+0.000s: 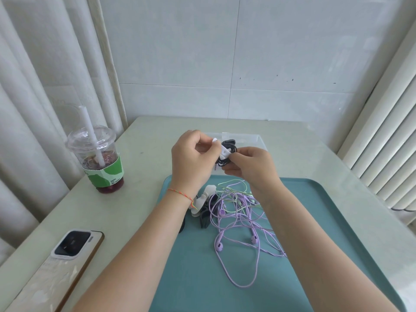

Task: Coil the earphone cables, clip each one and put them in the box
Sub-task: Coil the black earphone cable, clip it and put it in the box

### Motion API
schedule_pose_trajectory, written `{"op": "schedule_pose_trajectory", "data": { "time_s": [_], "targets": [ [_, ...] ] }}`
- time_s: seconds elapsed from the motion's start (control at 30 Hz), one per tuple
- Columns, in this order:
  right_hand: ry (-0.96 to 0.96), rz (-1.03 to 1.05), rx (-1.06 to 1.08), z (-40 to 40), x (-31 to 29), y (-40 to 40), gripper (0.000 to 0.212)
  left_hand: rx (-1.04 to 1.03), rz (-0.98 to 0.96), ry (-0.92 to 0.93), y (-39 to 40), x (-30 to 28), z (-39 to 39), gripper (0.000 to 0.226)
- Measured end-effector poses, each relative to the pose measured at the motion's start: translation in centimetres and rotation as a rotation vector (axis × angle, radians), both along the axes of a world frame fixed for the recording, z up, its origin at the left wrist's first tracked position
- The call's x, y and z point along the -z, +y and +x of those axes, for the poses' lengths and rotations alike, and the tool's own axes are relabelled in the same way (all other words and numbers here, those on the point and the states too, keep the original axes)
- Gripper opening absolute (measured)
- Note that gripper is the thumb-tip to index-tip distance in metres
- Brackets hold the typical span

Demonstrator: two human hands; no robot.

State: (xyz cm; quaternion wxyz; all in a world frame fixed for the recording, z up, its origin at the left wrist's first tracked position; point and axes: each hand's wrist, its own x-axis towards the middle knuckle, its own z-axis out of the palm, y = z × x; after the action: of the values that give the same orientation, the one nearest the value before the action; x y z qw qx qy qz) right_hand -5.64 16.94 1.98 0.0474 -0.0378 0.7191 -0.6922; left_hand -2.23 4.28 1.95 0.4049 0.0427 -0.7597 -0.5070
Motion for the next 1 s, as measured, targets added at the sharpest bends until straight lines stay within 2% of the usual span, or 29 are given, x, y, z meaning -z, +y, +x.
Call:
{"op": "schedule_pose_trajectory", "data": {
  "time_s": [0.1,0.27,0.33,0.47,0.57,0.7,0.83,1.0],
  "targets": [
    [0.028,-0.001,0.03,0.0,-0.1,0.0,0.012,0.016,-0.074,0.043,0.3,0.0,0.0,0.017],
    [0.095,-0.054,0.06,0.4,-0.3,-0.4,0.011,-0.034,-0.039,0.04,0.2,-0.1,0.0,0.018],
    [0.105,-0.053,0.029,0.4,-0.3,-0.4,0.012,-0.017,0.083,-0.034,0.0,-0.1,-0.2,0.018],
    [0.119,-0.06,-0.019,0.3,-0.5,-0.1,0.014,0.183,0.52,-0.155,-0.6,-0.6,0.0,0.013],
    [0.127,-0.032,-0.032,0.3,-0.8,0.0,0.015,0.3,0.688,-0.162,-0.3,-1.2,0.3,0.012],
    [0.164,0.002,-0.065,0.5,-0.7,0.0,0.01,0.252,0.777,-0.164,-0.2,-1.1,0.2,0.009],
    [0.164,-0.027,-0.099,0.5,-0.6,-0.2,0.016,0.237,0.829,-0.176,-0.4,-0.9,0.0,0.011],
    [0.048,-0.241,-0.219,0.7,-1.0,0.2,0.014,0.306,0.846,-0.181,-0.4,-1.0,0.1,0.017]
  ]
}}
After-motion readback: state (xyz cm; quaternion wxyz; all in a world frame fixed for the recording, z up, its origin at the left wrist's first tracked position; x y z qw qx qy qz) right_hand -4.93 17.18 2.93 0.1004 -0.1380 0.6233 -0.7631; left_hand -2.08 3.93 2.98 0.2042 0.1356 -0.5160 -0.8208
